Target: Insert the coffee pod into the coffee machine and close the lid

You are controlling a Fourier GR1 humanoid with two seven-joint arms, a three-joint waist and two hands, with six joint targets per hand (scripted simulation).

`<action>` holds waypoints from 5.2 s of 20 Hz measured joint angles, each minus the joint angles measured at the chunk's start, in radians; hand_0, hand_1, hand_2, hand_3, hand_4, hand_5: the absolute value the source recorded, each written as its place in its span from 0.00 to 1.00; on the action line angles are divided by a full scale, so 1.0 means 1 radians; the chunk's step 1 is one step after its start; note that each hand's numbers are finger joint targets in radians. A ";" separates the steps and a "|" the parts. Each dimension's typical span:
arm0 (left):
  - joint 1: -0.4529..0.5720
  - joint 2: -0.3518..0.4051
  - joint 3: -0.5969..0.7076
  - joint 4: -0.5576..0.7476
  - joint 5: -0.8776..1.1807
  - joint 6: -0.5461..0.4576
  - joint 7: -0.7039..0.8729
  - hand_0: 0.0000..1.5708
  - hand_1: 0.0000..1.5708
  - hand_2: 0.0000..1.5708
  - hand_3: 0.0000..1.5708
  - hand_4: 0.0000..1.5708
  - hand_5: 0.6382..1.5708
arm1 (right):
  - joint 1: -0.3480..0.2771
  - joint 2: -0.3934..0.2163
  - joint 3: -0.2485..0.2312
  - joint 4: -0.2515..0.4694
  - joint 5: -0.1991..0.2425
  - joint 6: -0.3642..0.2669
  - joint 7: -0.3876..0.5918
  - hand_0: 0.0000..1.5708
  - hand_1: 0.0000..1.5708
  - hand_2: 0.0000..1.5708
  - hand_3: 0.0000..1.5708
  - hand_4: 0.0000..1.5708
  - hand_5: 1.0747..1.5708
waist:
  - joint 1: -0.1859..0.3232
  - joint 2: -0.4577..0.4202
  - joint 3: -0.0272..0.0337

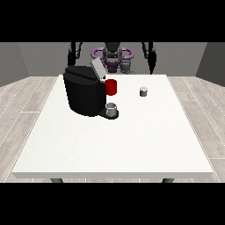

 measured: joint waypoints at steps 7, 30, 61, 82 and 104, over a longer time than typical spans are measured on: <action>0.043 0.013 -0.039 -0.012 0.032 -0.103 -0.052 0.00 0.00 0.00 0.00 0.42 1.00 | 0.042 0.024 -0.019 0.029 -0.027 0.017 -0.072 0.00 0.00 0.00 0.00 0.21 1.00 | -0.001 -0.085 0.0055; -0.233 0.301 0.015 0.397 -0.367 -0.048 -0.134 0.00 0.00 0.00 0.00 0.00 1.00 | -0.101 0.067 -0.005 0.036 -0.026 0.022 -0.210 0.00 0.00 0.00 0.00 0.31 1.00 | -0.150 0.127 0.0059; -0.520 0.375 0.005 0.836 -0.600 -0.080 -0.209 0.68 0.68 0.72 0.71 0.00 1.00 | -0.247 0.071 -0.068 0.270 -0.010 -0.046 -0.255 0.00 0.00 0.00 0.00 0.26 1.00 | -0.148 0.184 0.0180; -0.508 0.276 -0.054 0.872 -0.735 0.028 -0.263 0.99 0.99 0.97 0.91 0.45 1.00 | -0.242 0.055 -0.091 0.358 -0.027 -0.042 -0.260 0.00 0.00 0.00 0.00 0.25 1.00 | -0.138 0.099 0.0155; -0.642 0.132 -0.013 0.760 -0.644 -0.189 -0.158 0.88 0.88 0.90 0.87 0.38 1.00 | -0.215 0.018 -0.125 0.523 -0.043 -0.016 -0.317 0.00 0.00 0.00 0.00 0.16 1.00 | -0.069 -0.059 0.0067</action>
